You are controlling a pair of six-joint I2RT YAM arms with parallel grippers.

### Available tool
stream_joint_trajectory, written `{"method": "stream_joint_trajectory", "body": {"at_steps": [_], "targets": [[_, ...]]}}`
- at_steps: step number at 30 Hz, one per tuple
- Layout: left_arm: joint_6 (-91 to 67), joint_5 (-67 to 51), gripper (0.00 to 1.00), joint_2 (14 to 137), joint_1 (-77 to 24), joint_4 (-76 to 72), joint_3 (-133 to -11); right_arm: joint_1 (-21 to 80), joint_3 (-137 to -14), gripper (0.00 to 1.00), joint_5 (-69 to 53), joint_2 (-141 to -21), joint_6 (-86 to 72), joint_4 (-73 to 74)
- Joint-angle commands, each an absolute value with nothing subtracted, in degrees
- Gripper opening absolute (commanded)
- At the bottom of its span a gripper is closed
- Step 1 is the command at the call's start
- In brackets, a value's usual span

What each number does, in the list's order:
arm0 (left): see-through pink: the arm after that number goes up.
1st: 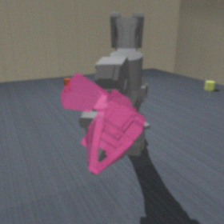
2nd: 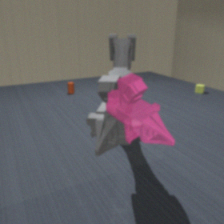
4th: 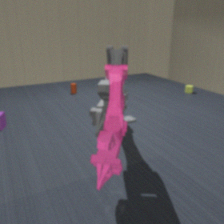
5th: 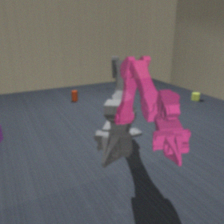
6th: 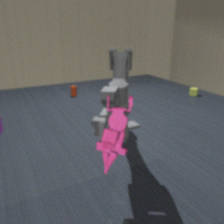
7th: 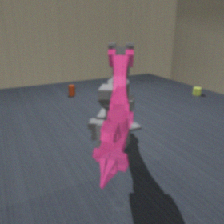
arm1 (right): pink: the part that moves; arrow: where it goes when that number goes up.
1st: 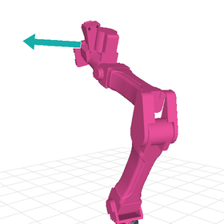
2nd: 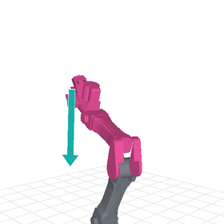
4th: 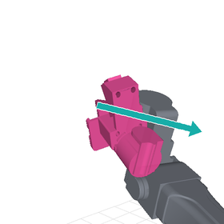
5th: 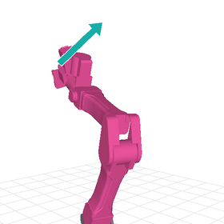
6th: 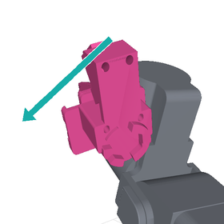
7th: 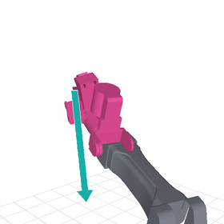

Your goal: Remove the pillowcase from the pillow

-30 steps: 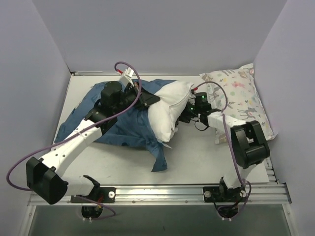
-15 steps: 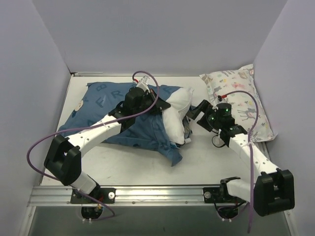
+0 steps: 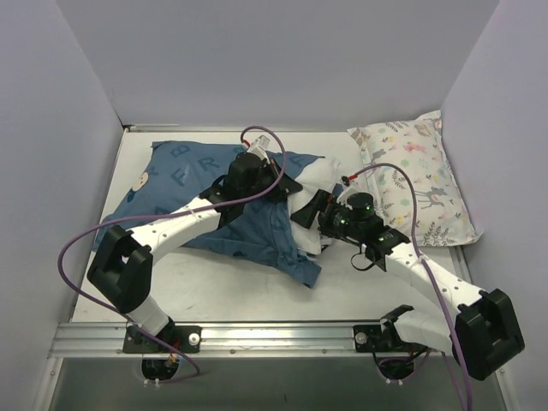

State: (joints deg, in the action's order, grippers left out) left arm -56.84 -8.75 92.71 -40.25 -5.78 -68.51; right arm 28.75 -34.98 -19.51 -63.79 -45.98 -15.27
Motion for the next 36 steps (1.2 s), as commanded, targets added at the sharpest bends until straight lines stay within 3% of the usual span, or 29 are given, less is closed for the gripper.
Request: {"method": "stream_joint_trajectory", "body": {"at_steps": [1,3,6,7,8,10,13,14,15,16,18,19,22,28,31,36], "targets": [[-58.5,-9.0,0.00,92.3,-40.8,-11.6,-73.9,31.6,-34.7,1.00,-16.0,-67.0,-43.4,-17.5],[-59.6,-9.6,0.00,92.8,-41.4,-12.0,-73.8,31.8,-35.8,1.00,-14.9,-68.9,-43.2,-18.5],[-60.0,-10.1,0.00,93.1,-42.0,-12.7,-74.2,31.7,-37.9,0.78,-14.2,-71.5,-44.8,-19.1],[-60.0,-10.1,0.00,93.0,-42.0,-12.7,-74.2,31.7,-37.7,0.47,-13.7,-71.3,-45.3,-19.9],[-59.9,-10.1,0.00,92.9,-42.0,-12.9,-74.3,31.7,-38.1,0.27,-13.4,-71.2,-46.0,-20.1],[-58.5,-10.6,0.00,92.9,-41.9,-12.4,-75.8,31.8,-39.8,0.00,-13.2,-71.2,-45.9,-19.2],[-54.2,-13.8,0.00,94.1,-41.8,-9.5,-81.5,31.8,-42.4,0.00,-9.6,-68.8,-44.7,-15.2],[-52.7,-13.8,0.06,94.3,-41.9,-4.9,-83.8,31.8,-43.8,0.00,-7.8,-68.0,-44.5,-12.3],[-48.9,-13.8,0.18,94.3,-41.9,-2.6,-85.6,31.8,-44.4,0.00,-6.3,-67.2,-44.0,-11.0],[-47.1,-13.6,0.45,94.0,-42.1,-0.6,-88.4,31.6,-44.8,0.00,-4.5,-65.8,-43.3,-10.1],[-42.9,-12.3,0.61,92.3,-42.1,5.3,-90.1,30.2,-46.4,0.00,-4.4,-64.9,-42.8,-8.4],[-41.7,-12.3,0.77,91.6,-42.2,6.4,-90.4,29.7,-47.2,0.00,-4.7,-64.6,-42.5,-7.8],[-38.4,-7.0,0.79,87.5,-42.2,12.5,-90.4,29.2,-50.4,0.00,-5.0,-65.5,-41.0,-5.4],[-37.7,22.9,0.78,77.4,-42.7,35.9,-84.7,28.6,-56.1,0.00,-4.7,-66.2,-39.6,-2.1],[-41.3,28.0,0.78,71.6,-41.1,41.2,-76.0,28.5,-58.9,0.00,-5.8,-67.9,-39.1,-1.4],[-47.4,24.8,0.79,62.7,-33.2,38.0,-63.2,29.6,-63.3,0.00,-7.1,-70.4,-39.2,-0.7]]}}
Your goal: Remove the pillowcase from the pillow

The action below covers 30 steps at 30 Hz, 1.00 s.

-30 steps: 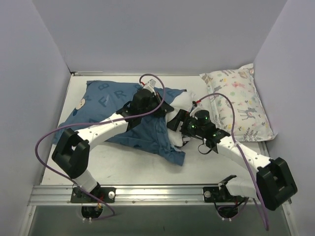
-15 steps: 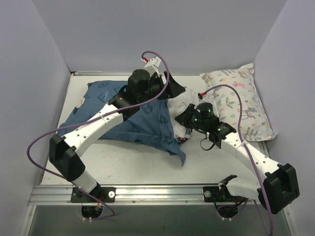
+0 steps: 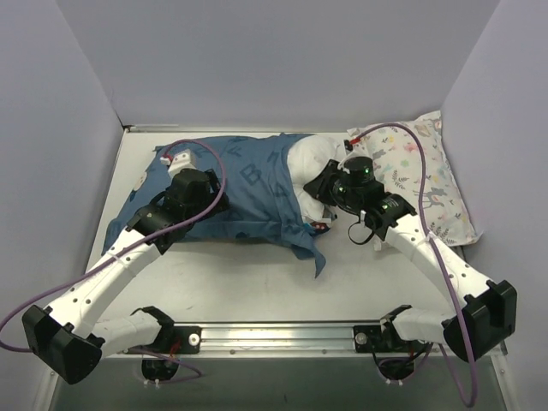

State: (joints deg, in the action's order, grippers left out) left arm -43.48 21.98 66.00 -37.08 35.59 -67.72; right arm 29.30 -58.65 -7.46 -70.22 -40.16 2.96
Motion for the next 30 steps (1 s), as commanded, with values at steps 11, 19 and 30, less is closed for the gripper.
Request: {"method": "stream_joint_trajectory", "body": {"at_steps": [11,19,30], "targets": [[-46.1,11.1,0.74,59.6,-21.2,18.5,-53.1,29.8,-64.2,0.00,-6.9,-69.9,-38.1,1.9],[-46.8,7.1,0.79,56.4,-21.2,11.4,-50.2,30.0,-63.9,0.00,-7.0,-70.0,-37.8,2.2],[-49.2,7.7,0.59,65.4,-20.8,12.2,-55.6,30.1,-65.3,0.00,-6.9,-70.1,-37.4,3.3]]}}
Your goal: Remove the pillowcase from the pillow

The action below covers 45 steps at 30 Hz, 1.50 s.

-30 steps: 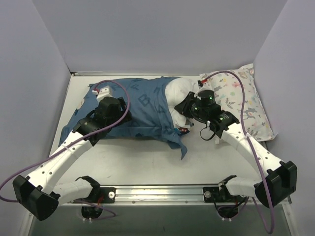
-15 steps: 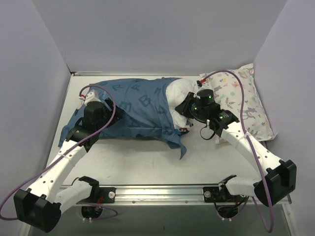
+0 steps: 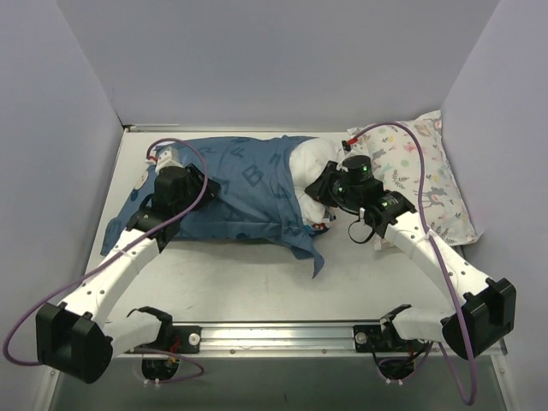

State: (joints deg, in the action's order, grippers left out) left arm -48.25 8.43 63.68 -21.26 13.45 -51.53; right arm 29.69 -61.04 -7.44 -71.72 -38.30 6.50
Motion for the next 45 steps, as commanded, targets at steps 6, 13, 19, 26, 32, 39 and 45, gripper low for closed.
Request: {"method": "stream_joint_trajectory", "body": {"at_steps": [6,13,19,26,32,39,45], "targets": [[-49.7,15.4,0.00,68.0,-19.9,20.9,-62.0,29.2,-69.2,0.00,-4.8,-70.3,-36.0,6.1],[-44.7,25.0,0.00,72.5,-13.6,28.9,-70.9,18.3,-77.4,0.00,-10.0,-68.0,-38.2,9.6],[-42.2,32.4,0.00,75.6,-6.5,31.3,-72.7,10.2,-83.3,0.00,-14.0,-66.3,-40.4,12.9],[-44.4,32.7,0.00,79.4,4.7,33.0,-72.2,4.8,-85.6,0.00,-17.7,-64.3,-42.1,14.1],[-38.7,22.3,0.00,84.4,2.1,29.3,-76.1,12.0,-80.9,0.00,-19.3,-63.4,-39.8,13.4],[-36.7,9.6,0.00,86.1,-2.2,26.6,-77.3,31.4,-73.3,0.00,-17.2,-68.4,-32.3,13.1],[-32.4,2.7,0.48,82.2,-4.8,28.3,-79.2,43.8,-62.6,0.00,-14.1,-75.9,-30.8,5.3]]}}
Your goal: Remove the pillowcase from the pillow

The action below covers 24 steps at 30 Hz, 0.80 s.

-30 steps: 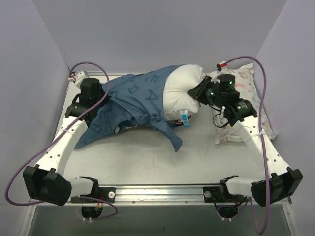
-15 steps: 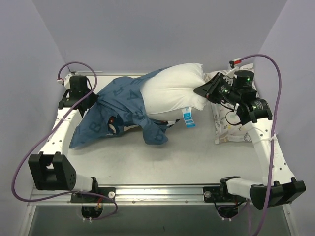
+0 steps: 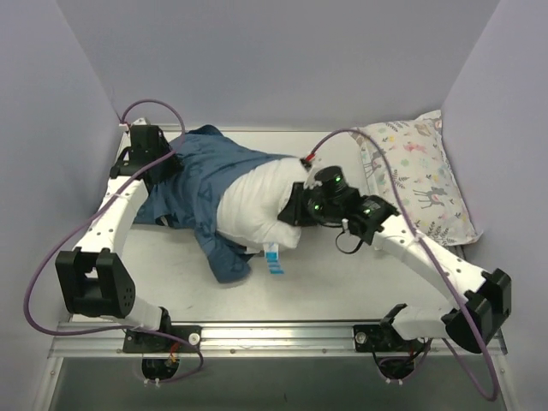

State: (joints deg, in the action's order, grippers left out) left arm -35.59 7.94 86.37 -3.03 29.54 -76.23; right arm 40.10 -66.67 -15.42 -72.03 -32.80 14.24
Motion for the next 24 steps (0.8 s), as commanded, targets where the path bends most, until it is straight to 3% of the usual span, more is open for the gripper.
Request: {"method": "stream_joint_trajectory", "body": {"at_steps": [1,4,10,19,20,24], "targets": [[-31.2,3.1,0.55,81.2,-6.1,28.9,-79.5,45.0,-61.3,0.00,-14.2,-76.8,-30.8,3.9],[-29.5,3.9,0.73,77.1,-8.2,31.1,-80.7,48.9,-57.6,0.00,-14.7,-80.0,-30.2,0.4],[-23.5,1.1,0.81,73.8,-16.4,34.4,-86.1,54.5,-49.3,0.00,-11.8,-83.7,-30.8,-6.9],[-11.4,-4.2,0.84,94.8,-25.5,37.7,-101.6,54.3,-38.9,0.00,-4.2,-76.9,-34.7,-11.8],[-9.9,-5.8,0.96,96.9,-25.9,37.7,-103.1,54.3,-38.8,0.00,-3.9,-76.2,-34.6,-11.1],[-3.6,-6.5,0.97,104.1,-28.2,40.6,-108.7,53.9,-36.7,0.00,-2.6,-75.6,-35.2,-9.8]]}}
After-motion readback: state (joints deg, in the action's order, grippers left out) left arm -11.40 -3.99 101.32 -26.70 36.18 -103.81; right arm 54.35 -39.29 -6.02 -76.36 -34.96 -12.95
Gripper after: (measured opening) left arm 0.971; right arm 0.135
